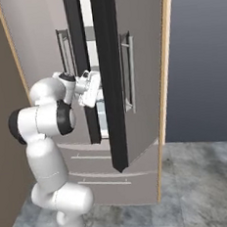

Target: Place one of the steaks on the plate and the other in the bowl. Then place the bowl in the fridge.

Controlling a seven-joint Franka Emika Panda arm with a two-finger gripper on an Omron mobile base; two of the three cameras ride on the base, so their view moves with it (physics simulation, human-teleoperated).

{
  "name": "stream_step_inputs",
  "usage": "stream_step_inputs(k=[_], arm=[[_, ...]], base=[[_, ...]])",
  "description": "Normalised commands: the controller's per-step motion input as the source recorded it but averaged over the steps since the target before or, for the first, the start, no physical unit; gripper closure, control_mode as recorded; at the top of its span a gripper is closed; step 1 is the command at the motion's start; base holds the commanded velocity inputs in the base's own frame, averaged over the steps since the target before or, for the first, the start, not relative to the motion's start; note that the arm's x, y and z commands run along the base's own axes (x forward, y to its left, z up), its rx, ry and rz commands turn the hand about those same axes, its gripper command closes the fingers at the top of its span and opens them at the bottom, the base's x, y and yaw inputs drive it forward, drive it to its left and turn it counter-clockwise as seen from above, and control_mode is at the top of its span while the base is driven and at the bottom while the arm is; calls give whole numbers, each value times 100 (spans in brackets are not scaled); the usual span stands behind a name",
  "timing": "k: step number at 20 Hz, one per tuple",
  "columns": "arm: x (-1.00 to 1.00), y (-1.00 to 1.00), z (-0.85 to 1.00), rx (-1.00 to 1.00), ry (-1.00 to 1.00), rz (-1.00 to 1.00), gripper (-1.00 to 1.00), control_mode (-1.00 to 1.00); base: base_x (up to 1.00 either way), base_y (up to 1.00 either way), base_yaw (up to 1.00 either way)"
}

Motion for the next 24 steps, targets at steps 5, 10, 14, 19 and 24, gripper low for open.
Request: stream_step_inputs(k=[5, 10, 14, 19, 24], arm=[[-83, -100, -25, -5, 15, -9, -100, -100], [-100, -100, -48, -7, 9, -12, -100, -100], [-99, -100, -41, -7, 11, -12, -100, -100], [-73, -100, -21, -3, 4, -5, -100, -100], [-72, -87, 24, 4, -17, 0, -100, -100]], base=[[0, 0, 0], [0, 0, 0], [0, 0, 0], [0, 0, 0], [0, 0, 0]])
